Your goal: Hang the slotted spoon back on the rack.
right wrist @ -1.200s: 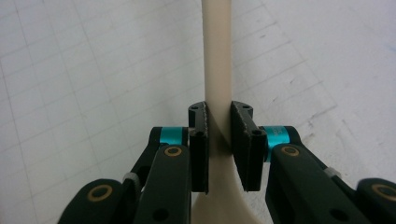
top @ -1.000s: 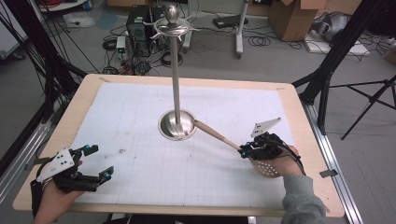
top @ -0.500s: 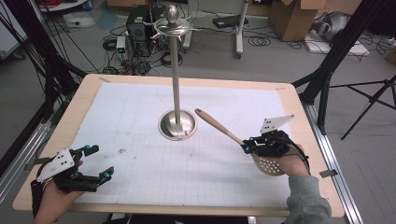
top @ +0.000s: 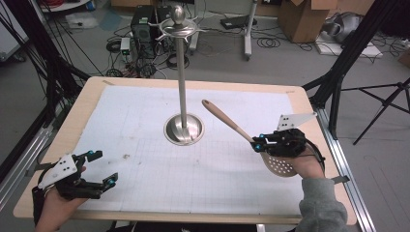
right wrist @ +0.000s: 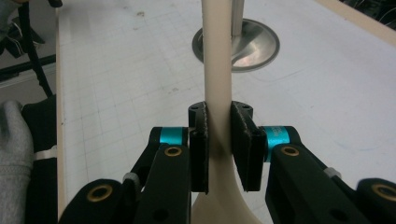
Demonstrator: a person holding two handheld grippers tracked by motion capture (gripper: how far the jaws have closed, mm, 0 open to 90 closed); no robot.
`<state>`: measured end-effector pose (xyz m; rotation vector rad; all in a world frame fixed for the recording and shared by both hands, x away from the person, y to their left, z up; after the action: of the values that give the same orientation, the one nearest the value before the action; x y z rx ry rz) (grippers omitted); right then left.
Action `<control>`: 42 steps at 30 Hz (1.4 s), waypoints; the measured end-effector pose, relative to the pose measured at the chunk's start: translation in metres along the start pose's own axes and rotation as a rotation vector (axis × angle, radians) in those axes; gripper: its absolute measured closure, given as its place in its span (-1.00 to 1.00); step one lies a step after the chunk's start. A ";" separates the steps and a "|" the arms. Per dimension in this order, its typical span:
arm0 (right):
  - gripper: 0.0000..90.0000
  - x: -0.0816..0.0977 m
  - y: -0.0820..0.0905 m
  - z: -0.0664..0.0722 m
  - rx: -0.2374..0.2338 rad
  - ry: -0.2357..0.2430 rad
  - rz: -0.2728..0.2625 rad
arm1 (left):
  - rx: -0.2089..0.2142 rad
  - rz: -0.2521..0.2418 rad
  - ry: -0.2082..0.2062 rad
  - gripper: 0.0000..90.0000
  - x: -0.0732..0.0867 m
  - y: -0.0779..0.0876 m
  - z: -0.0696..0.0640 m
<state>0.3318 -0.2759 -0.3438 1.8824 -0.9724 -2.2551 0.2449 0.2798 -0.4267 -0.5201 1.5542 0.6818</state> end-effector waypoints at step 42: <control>0.74 -0.063 0.029 0.005 0.053 0.022 -0.218 | 0.001 -0.018 0.008 -0.92 -0.003 0.003 0.001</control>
<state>0.3330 -0.2708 -0.2748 2.1274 -0.8713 -2.3379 0.2437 0.2824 -0.4238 -0.5363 1.5560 0.6661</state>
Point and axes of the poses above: each handheld gripper's, and its own axes: y roughly backward along the jaws, x roughly out of its underside, z roughly to its left, the point moved 2 cm from there along -y, roughly forward along the jaws, and after that the axes turned 6 degrees about -z, right-handed, at the moved point
